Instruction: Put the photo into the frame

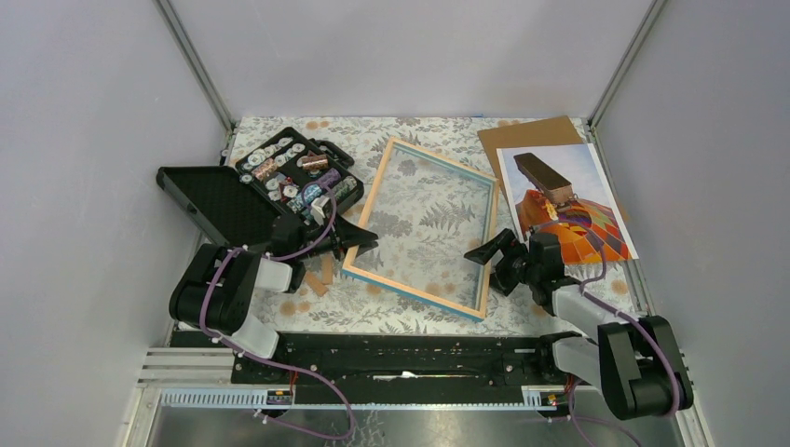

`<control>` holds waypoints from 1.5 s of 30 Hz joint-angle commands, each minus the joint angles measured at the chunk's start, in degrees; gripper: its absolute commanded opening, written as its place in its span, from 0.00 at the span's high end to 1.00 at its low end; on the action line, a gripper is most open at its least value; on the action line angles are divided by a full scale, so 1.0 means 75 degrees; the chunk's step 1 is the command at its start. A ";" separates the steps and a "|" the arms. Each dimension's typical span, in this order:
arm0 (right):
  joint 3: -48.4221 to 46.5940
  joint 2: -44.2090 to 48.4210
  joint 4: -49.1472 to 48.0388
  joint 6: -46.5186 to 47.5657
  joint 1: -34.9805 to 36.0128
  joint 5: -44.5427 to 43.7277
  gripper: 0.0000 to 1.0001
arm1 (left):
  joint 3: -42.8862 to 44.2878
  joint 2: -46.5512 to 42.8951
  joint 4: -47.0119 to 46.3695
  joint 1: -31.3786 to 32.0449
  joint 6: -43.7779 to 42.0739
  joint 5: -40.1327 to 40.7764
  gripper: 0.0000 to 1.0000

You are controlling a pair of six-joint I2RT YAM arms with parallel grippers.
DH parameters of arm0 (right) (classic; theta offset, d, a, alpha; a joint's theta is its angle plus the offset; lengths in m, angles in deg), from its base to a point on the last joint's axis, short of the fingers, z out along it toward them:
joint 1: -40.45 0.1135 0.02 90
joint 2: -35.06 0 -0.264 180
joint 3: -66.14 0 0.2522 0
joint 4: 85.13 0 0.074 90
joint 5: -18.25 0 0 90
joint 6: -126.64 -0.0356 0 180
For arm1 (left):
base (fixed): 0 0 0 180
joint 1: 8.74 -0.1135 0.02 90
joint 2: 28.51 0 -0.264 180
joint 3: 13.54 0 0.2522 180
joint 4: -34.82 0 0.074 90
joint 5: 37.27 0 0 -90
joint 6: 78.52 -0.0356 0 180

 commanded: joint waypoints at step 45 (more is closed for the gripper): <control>0.0584 -0.4259 -1.1234 -0.4204 -0.0753 0.1389 0.45 | 0.0280 -0.1536 0.4506 -0.0093 -0.3025 0.0565 0.22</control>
